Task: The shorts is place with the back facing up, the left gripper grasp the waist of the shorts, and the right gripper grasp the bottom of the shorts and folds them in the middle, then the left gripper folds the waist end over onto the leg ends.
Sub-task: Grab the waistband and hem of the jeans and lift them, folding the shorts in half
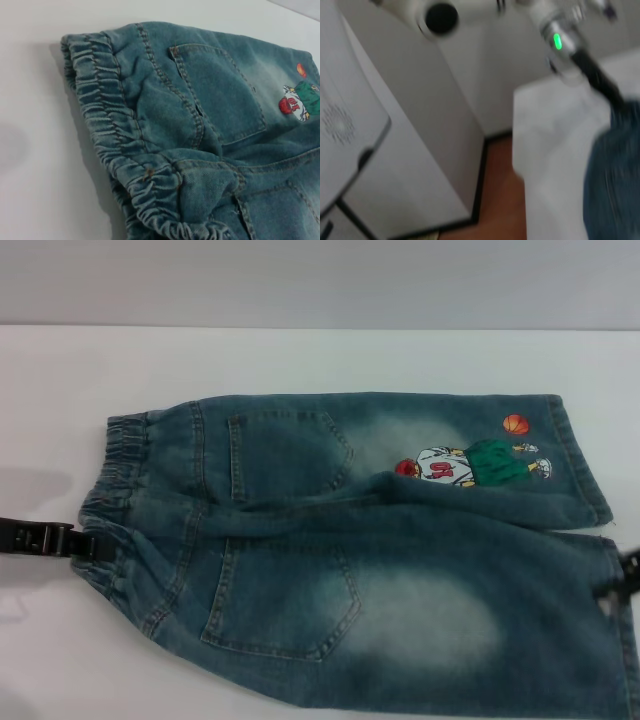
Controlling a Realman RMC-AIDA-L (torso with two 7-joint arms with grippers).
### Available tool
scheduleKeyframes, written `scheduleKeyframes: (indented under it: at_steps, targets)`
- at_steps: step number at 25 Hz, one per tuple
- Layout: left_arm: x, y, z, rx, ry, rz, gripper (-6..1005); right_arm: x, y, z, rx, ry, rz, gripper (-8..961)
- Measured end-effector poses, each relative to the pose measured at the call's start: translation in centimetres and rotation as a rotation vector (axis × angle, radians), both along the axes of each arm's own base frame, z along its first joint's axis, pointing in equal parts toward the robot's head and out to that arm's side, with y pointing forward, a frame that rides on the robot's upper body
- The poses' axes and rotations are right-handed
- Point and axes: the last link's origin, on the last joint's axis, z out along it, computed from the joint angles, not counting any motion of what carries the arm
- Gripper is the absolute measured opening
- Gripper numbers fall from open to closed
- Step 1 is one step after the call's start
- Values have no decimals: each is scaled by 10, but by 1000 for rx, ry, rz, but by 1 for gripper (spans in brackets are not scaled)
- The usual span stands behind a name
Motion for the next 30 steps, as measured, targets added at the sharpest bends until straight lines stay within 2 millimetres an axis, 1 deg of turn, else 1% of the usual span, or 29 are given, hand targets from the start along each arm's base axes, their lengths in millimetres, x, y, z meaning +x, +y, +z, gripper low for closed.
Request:
scheduleKeyframes:
  at_steps: [8, 15, 22, 26, 28, 30]
  targets:
    - [1, 1, -1, -3, -3, -2, 54, 40, -9, -1, -16, -251, -152, 797]
    - [1, 1, -1, -3, -2, -4, 56, 77, -7, -3, 30, -504, -292, 797]
    - [1, -1, -4, -6, -8, 0, 57, 83, -9, -3, 3, -584, -314, 796]
    - [0, -2, -6, -8, -13, 6, 57, 84, -7, -5, -2, -621, -310, 796]
    - [1, -3, -7, -9, -17, 8, 58, 84, -6, -9, -5, -639, -301, 796]
    - [1, -3, -7, -9, -17, 8, 58, 84, -6, -17, -18, -652, -284, 796]
